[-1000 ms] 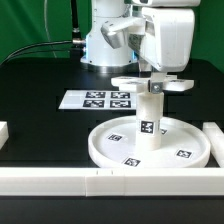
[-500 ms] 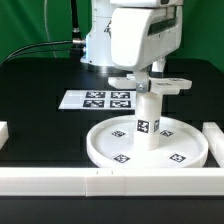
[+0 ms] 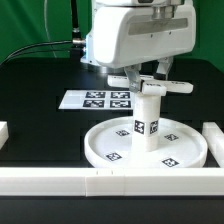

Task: Assemble round table

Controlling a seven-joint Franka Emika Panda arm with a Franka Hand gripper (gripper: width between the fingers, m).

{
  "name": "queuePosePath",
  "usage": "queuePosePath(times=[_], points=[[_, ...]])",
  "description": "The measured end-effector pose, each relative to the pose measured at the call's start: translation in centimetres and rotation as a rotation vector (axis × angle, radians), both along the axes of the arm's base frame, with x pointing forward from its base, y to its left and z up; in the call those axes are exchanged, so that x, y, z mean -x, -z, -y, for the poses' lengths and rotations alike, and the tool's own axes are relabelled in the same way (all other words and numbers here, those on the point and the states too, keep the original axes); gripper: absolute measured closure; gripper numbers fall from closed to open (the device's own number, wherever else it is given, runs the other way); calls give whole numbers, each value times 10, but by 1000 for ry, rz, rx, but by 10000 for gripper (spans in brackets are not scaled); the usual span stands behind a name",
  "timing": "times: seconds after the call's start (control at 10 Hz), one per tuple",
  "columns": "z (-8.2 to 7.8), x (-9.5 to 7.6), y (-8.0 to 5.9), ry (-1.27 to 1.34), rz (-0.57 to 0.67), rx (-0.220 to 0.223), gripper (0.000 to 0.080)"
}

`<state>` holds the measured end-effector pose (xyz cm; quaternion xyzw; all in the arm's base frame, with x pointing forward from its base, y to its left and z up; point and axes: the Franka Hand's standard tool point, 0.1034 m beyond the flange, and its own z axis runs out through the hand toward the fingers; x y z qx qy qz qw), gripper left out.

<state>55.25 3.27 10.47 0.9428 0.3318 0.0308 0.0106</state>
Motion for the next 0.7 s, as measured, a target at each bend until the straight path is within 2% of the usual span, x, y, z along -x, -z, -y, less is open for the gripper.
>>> queuePosePath(times=[0.2, 0.4, 0.7], points=[[5, 1, 0, 232, -19, -54, 351], [5, 5, 0, 437, -96, -121, 351], [4, 4, 0, 631, -104, -137, 351]])
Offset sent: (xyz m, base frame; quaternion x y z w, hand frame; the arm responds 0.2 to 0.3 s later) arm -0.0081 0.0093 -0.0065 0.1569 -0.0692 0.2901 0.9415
